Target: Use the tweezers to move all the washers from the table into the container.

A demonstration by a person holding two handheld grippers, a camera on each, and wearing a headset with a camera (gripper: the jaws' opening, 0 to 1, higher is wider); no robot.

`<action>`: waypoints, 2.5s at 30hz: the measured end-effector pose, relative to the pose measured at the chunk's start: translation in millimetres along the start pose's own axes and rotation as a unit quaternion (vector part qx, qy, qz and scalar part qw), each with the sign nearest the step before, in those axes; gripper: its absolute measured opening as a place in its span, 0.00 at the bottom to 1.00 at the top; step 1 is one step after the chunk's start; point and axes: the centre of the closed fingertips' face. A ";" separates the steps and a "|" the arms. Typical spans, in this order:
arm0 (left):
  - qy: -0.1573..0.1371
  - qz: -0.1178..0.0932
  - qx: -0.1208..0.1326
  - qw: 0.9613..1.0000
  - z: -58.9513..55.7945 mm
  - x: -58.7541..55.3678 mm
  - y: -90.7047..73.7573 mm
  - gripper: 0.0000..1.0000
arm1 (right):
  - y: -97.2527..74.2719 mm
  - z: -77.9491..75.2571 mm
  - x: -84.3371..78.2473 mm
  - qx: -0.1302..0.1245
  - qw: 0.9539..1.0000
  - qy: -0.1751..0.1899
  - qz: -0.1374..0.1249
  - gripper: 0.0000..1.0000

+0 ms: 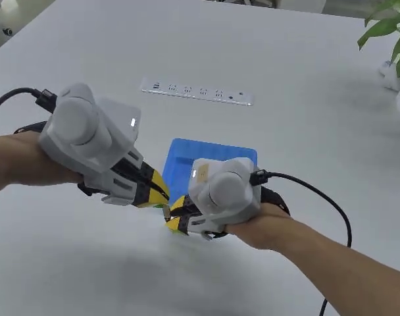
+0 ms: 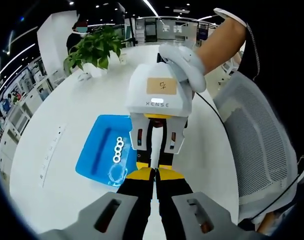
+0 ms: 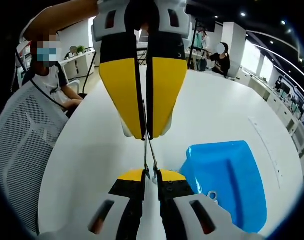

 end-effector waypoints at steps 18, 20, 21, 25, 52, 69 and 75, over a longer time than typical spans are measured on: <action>-0.009 -0.006 -0.002 1.000 3.4 0.2 2.0 0.06 | 1.3 -1.8 -1.6 0.002 1.000 0.010 -0.005 0.13; -0.009 -0.007 -0.003 1.000 3.3 0.6 2.3 0.06 | 1.1 -2.4 -2.0 0.001 1.000 0.009 -0.005 0.13; -0.008 -0.007 -0.003 1.000 3.3 0.9 2.5 0.06 | 1.0 -2.2 -1.9 0.001 1.000 0.009 -0.005 0.13; -0.007 -0.008 -0.003 1.000 2.9 1.4 3.1 0.06 | 0.4 -1.5 -0.8 0.000 1.000 0.009 -0.006 0.13; -0.015 -0.013 -0.004 1.000 6.3 2.0 4.7 0.06 | -1.4 -4.8 0.3 0.000 1.000 0.013 -0.011 0.13; -0.031 -0.019 -0.018 0.999 13.3 1.5 6.8 0.05 | -2.4 -7.3 0.1 -0.003 1.000 0.027 -0.013 0.12; -0.032 -0.017 -0.019 0.999 12.2 -0.1 5.9 0.05 | -2.2 -6.8 0.5 -0.002 1.000 0.025 -0.008 0.10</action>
Point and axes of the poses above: the centre of the closed fingertips' face, and the gripper's own axes: y roughly forward along the fingers, z roughly to its left, x roughly out of its top, and after that the axes turned 5 degrees about -z, right-handed
